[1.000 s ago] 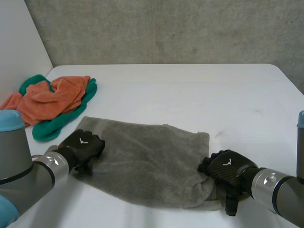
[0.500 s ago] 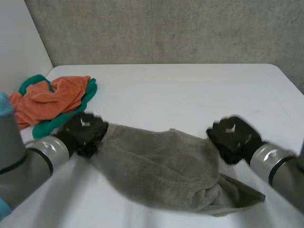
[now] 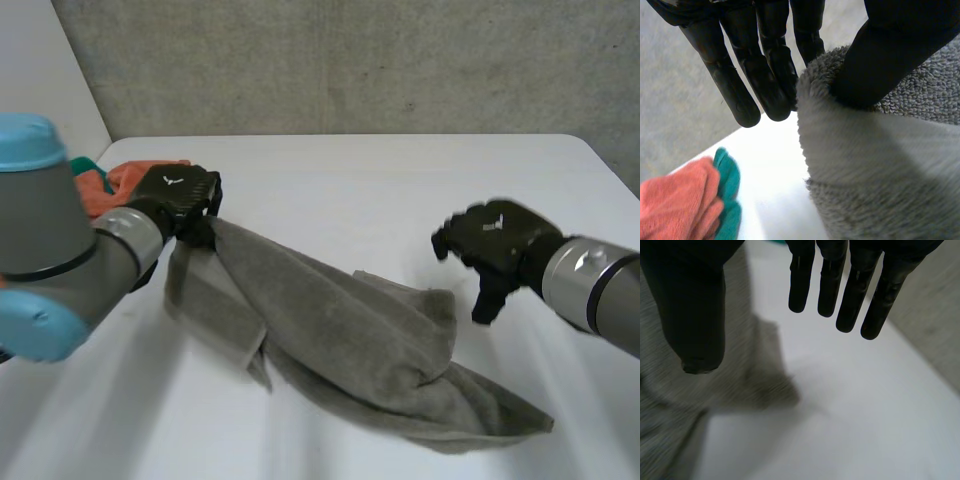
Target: Fold the laundry.
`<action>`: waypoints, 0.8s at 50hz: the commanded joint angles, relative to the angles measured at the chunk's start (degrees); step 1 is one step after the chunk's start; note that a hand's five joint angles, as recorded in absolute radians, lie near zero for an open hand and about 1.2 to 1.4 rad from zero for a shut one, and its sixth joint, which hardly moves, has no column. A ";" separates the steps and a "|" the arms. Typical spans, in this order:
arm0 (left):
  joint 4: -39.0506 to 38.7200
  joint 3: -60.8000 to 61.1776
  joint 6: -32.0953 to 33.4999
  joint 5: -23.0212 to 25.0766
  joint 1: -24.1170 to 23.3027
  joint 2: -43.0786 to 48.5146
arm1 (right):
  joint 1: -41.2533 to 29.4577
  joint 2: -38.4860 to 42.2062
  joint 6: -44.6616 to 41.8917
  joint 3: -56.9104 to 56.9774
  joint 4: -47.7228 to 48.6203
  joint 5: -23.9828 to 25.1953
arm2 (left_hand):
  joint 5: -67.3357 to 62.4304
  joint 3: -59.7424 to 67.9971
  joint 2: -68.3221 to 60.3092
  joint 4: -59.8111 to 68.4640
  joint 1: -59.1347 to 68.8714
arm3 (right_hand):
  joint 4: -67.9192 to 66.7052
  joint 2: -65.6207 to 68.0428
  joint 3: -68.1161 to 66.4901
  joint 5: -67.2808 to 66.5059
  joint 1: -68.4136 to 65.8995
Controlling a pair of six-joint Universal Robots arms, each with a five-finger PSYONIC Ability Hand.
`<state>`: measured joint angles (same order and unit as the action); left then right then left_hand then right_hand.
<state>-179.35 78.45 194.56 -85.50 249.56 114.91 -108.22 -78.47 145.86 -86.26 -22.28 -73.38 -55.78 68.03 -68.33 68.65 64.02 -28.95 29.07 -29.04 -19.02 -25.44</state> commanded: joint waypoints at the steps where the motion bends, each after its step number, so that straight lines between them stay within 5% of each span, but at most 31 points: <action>1: -0.56 -8.22 1.26 -3.09 0.05 10.15 | 0.47 -1.42 -1.11 -3.56 -6.28 0.95 | -14.22 11.97 -11.67 11.35 15.98 | -5.18 5.06 -5.08 -5.11 -8.69; 14: -2.49 -11.13 5.48 -5.99 -0.12 16.40 | 0.11 -1.60 -4.62 -15.33 -7.17 0.95 | -14.22 11.97 -11.67 11.35 15.98 | -5.19 5.07 -5.10 -5.12 -8.70; 40: -2.41 -8.05 5.48 -6.08 -0.65 13.85 | -1.99 -2.03 0.30 -27.91 12.43 0.34 | -14.22 11.97 -11.67 11.35 15.98 | -18.30 18.18 -18.21 -18.23 -21.81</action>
<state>-181.75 69.91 200.10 -91.58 248.95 129.67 -109.26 -80.60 146.06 -113.11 -12.37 -73.02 -55.78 68.03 -68.33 68.66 64.02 -36.92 37.30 -37.21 -25.68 -31.66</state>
